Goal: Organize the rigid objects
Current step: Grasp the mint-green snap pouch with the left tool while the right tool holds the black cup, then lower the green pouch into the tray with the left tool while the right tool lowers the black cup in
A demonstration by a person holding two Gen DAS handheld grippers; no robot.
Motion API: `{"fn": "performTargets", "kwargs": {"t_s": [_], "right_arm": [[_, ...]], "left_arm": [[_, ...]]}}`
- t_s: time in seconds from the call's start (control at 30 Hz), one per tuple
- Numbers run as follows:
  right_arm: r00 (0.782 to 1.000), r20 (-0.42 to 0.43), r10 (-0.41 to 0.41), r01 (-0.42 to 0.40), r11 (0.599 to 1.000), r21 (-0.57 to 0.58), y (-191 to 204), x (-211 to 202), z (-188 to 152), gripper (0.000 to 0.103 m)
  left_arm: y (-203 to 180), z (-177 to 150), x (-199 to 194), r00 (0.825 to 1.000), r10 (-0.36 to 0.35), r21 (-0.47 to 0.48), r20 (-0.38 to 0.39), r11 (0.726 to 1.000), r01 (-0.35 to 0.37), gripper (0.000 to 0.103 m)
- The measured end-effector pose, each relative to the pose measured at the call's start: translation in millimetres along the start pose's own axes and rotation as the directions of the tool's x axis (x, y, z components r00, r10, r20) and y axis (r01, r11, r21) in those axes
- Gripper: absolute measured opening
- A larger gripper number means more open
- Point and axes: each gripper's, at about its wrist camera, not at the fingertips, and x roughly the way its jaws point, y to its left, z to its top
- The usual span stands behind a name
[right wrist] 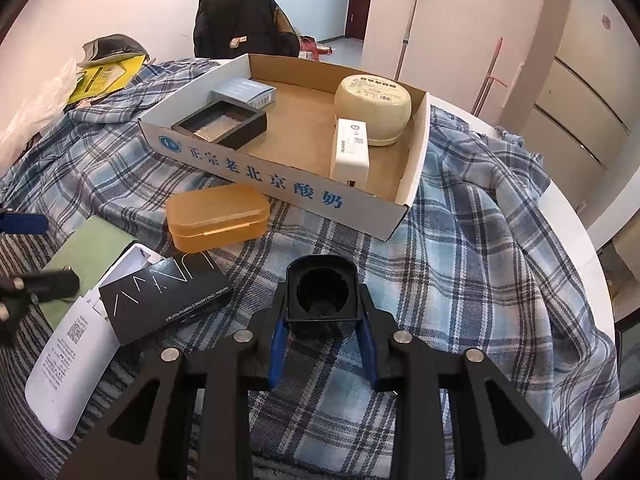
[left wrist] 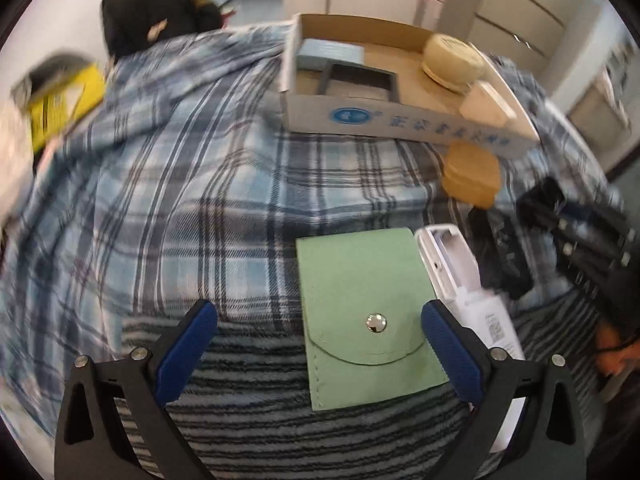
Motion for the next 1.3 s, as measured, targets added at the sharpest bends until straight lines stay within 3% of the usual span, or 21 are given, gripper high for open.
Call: {"fn": "performTargets", "kwargs": {"t_s": [0.07,0.3,0.63,0.7,0.73,0.77,0.93,1.13,1.3], "right_arm": [[1.000,-0.001,0.001,-0.001,1.000,0.004,0,0,1,0.029],[1.000,-0.002,0.001,-0.001,1.000,0.003,1,0,1,0.030],[1.000,-0.005,-0.008,0.008,1.000,0.013,-2,0,1,0.029],[1.000,-0.006,-0.008,0.008,1.000,0.013,-3,0,1,0.030],[1.000,-0.006,-0.008,0.008,1.000,0.014,-2,0,1,0.029],[1.000,-0.006,-0.009,0.009,1.000,0.013,-2,0,1,0.030],[1.000,-0.005,-0.011,0.011,1.000,0.008,-1,0,1,0.030],[1.000,-0.005,-0.014,0.014,1.000,0.016,-2,0,2,0.030],[1.000,0.012,-0.014,0.014,0.999,0.035,-6,-3,1,0.030]], "left_arm": [[-7,0,3,1.000,-0.013,0.016,-0.025,1.000,0.014,0.103],[-27,6,-1,1.000,0.010,0.054,-0.005,0.999,-0.010,0.102],[-13,14,15,0.999,-0.030,-0.061,-0.017,0.998,0.029,0.102],[-13,15,15,1.000,-0.025,-0.047,-0.008,0.999,0.025,0.095],[-13,14,17,1.000,-0.023,-0.034,-0.021,0.999,0.022,0.082],[-13,13,16,1.000,-0.003,-0.015,-0.022,1.000,0.002,0.075],[-5,9,10,0.998,-0.057,-0.027,-0.024,0.998,0.056,0.074],[0,7,-17,0.997,-0.068,-0.002,0.044,0.998,0.068,0.074],[-3,7,-51,0.987,-0.048,0.030,0.155,0.999,0.044,0.074]]}}
